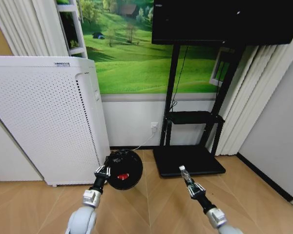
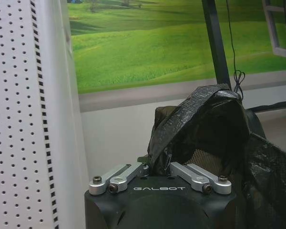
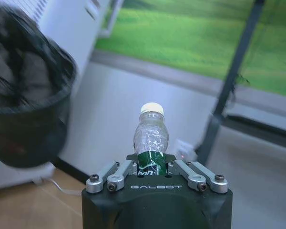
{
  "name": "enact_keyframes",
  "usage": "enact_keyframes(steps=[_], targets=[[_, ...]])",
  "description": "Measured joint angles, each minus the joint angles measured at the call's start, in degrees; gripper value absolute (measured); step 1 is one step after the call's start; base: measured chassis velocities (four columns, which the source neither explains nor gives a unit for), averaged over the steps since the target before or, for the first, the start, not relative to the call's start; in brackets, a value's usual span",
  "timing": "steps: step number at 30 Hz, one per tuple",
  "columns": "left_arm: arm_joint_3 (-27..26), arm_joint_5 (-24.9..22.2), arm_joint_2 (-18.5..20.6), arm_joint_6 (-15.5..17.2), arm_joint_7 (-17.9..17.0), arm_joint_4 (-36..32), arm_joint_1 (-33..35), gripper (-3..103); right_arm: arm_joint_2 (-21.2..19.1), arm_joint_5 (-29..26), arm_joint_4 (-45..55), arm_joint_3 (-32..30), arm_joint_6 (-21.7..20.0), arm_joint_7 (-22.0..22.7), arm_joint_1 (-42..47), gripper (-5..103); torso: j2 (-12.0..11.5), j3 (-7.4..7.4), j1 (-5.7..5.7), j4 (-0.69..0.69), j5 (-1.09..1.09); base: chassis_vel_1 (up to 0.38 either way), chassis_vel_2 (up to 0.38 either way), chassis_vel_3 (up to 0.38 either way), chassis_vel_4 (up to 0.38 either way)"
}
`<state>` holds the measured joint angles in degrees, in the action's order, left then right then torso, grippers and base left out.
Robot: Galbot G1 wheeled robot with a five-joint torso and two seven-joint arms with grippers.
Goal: Pick up the trash bin and place the garbage on the floor into it.
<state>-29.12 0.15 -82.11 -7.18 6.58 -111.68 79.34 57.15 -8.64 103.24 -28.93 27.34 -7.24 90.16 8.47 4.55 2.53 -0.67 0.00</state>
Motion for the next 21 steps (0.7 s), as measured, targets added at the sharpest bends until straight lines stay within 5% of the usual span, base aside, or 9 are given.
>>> enact_keyframes(steps=[8,21], targets=[[3.5,1.0,-0.5,0.1,-0.2,2.5,-2.4,7,0.2,-3.3,4.6,2.4,4.8,-7.1,-0.7,24,0.0,0.00,0.00,-0.01,0.00,0.000,0.000,0.000,0.000],[8.8,1.8,-2.9,-0.6,-0.8,10.3,-8.1,7,0.9,-6.3,3.7,10.7,3.5,-7.0,-8.3,24,0.0,0.01,0.00,0.00,-0.01,0.000,0.000,0.000,0.000]])
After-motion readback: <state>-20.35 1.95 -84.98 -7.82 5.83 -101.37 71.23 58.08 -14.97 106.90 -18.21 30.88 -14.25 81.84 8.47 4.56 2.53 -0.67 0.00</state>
